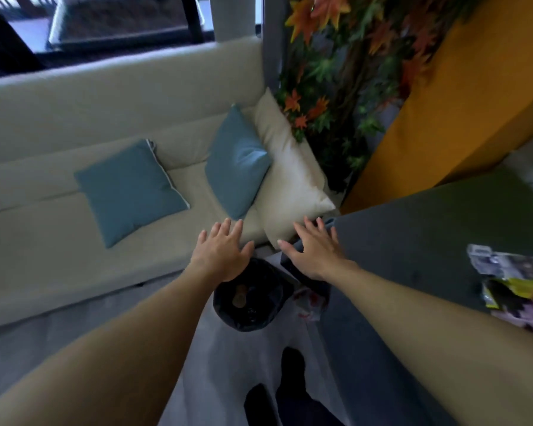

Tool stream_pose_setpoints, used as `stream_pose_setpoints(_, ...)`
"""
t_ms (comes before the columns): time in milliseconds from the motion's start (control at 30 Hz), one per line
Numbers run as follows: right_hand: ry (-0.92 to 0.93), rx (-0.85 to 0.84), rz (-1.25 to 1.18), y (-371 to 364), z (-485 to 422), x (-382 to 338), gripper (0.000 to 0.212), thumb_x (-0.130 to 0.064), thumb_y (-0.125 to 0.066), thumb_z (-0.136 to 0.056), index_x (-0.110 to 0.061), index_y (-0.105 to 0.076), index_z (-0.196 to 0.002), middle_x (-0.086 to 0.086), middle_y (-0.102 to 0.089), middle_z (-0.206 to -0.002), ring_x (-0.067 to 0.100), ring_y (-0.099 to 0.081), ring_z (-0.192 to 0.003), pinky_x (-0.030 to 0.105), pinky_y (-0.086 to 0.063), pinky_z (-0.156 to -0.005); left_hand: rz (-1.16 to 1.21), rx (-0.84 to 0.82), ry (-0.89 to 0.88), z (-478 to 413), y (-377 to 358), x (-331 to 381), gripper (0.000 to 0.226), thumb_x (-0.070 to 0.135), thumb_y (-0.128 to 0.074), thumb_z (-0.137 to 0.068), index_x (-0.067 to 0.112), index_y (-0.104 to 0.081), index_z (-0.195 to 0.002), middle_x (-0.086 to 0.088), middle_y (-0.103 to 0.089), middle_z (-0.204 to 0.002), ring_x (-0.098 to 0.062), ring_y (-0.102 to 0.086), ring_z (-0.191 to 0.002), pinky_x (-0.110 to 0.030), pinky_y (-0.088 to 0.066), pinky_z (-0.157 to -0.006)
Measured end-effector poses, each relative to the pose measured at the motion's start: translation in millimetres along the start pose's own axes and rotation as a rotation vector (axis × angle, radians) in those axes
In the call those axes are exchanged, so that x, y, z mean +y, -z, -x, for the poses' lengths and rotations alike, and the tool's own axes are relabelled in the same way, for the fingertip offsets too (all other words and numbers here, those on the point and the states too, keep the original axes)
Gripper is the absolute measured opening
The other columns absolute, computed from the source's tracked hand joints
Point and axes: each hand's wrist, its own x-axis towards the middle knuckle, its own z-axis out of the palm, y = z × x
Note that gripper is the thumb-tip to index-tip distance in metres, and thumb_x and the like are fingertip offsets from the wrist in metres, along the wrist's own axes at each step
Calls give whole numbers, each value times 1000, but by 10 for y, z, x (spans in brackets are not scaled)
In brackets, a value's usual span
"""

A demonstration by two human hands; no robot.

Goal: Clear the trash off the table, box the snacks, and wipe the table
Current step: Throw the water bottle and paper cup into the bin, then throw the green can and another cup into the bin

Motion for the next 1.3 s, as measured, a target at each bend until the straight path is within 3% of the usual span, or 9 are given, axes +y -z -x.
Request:
stream_pose_setpoints(600, -146, 250, -57, 861, 1580, 489, 82, -77, -20, -93, -29, -11, -159, -3, 0, -167, 24, 5, -153, 54, 2, -122, -94, 165, -313, 857, 748, 1107, 69, 57, -23, -102, 22, -13, -160, -8, -13, -167, -27, -11, -153, -49, -12, -123)
stream_pose_setpoints(1033, -420, 410, -187, 936, 2665, 1797, 80, -76, -24, -93, -31, -15, -158, -3, -6, -167, 24, -1, -154, 51, -8, -122, -193, 103, -584, 1065, 673, 2810, 72, 61, -25, -101, 23, -8, -161, -5, -8, -168, -28, -8, -154, -49, -12, -123)
stream_pose_setpoints(1300, -551, 533, -219, 875, 3442, 2825, 71, -70, -31, -95, -30, -26, -154, 2, -21, -164, 28, -17, -150, 51, -19, -119, -254, 79, -736, 1202, 333, 4070, 71, 58, -27, -102, 23, -10, -161, -6, -11, -168, -27, -11, -154, -49, -12, -123)
